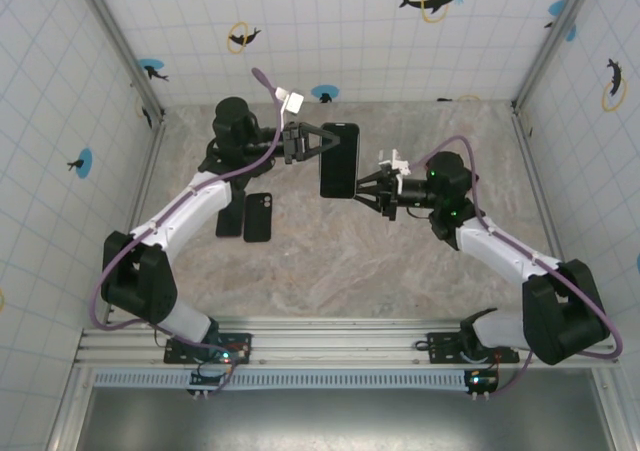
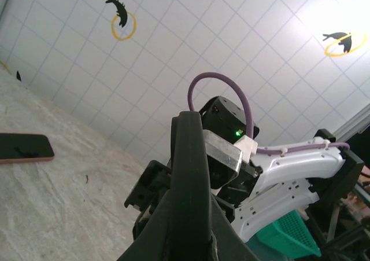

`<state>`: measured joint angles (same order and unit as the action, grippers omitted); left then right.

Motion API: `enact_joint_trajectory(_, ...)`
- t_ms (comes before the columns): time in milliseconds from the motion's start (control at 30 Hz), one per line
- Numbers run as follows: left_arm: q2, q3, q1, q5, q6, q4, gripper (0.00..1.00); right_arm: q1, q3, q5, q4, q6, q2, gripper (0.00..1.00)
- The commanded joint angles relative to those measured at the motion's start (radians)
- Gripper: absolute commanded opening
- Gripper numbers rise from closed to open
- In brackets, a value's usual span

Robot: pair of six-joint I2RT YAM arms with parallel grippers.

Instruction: Take the phone out of the phone case

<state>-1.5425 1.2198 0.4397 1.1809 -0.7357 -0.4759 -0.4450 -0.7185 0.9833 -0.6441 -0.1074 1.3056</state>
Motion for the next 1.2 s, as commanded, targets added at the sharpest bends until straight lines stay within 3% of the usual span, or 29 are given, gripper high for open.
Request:
enact_joint_trajectory(0,0.009,-0.039,0.011,-0.04,-0.084,-0.11,0.0,-0.012,0.02,-0.031,-0.266,-0.165,-0.02,0.22)
enact_joint_trajectory(133,0.022,-0.048,0.016,-0.076,-0.09,-0.096,0.0,-0.014,0.038,-0.049,-0.364,-0.305,-0.001,0.24)
enact_joint_trajectory(267,0.05,-0.086,0.016,-0.235,-0.137,-0.105,0.0,-0.021,0.082,-0.113,-0.504,-0.496,0.009,0.3)
enact_joint_trajectory(533,0.048,-0.23,0.016,-0.479,-0.48,-0.4,0.0,-0.045,0.165,-0.306,-0.671,-0.871,0.023,0.38)
enact_joint_trajectory(800,-0.007,-0.301,0.039,-0.537,-0.66,-0.597,0.0,-0.104,0.193,-0.417,-0.707,-1.047,0.048,0.38)
enact_joint_trajectory(1100,-0.055,-0.274,0.06,-0.523,-0.687,-0.569,0.0,-0.099,0.193,-0.51,-0.726,-1.153,0.067,0.31)
enact_joint_trajectory(1167,-0.059,-0.27,0.06,-0.52,-0.676,-0.532,0.0,-0.1,0.194,-0.515,-0.727,-1.158,0.07,0.23)
